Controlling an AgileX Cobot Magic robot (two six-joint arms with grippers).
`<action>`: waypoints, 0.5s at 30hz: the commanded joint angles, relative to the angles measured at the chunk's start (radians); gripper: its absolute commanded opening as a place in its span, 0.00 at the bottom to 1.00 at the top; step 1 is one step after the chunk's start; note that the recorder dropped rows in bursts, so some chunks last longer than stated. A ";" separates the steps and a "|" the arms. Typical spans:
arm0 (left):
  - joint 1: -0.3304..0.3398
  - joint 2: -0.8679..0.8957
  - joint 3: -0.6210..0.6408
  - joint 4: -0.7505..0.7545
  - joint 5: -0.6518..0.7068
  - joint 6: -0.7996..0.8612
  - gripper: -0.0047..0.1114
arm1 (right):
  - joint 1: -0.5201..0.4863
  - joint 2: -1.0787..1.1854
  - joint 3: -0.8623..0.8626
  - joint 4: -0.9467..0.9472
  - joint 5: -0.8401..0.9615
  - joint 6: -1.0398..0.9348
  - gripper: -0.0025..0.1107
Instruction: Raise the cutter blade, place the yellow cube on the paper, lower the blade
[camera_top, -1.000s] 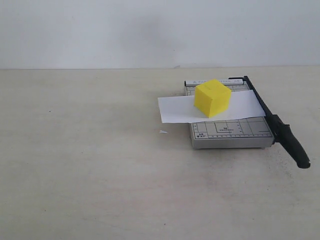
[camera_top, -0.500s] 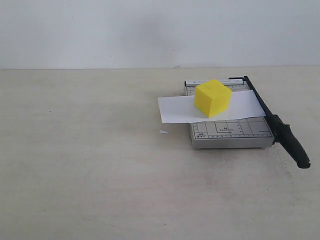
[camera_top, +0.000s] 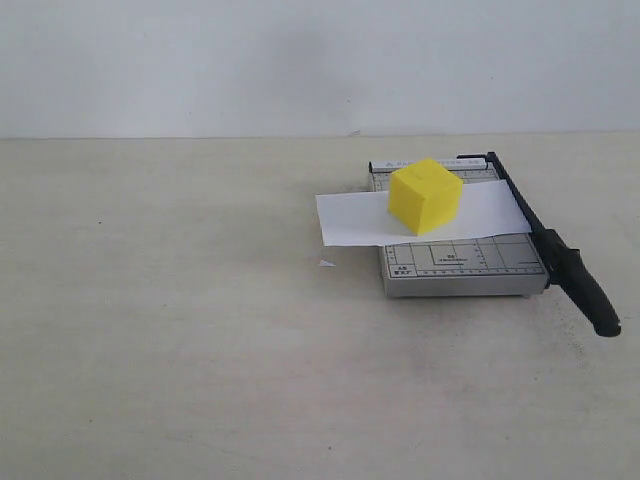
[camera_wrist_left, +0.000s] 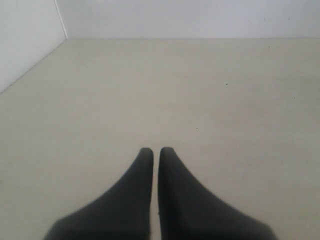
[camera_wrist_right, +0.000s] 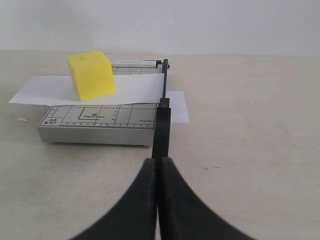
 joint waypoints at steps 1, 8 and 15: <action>-0.008 -0.002 0.004 0.001 0.003 0.018 0.08 | -0.002 -0.005 -0.001 0.002 -0.010 0.000 0.02; -0.008 -0.002 0.004 -0.043 -0.016 0.026 0.08 | -0.002 -0.005 -0.001 0.002 -0.010 0.000 0.02; -0.008 -0.002 0.004 -0.041 -0.016 0.026 0.08 | -0.002 -0.005 -0.001 0.002 -0.010 0.000 0.02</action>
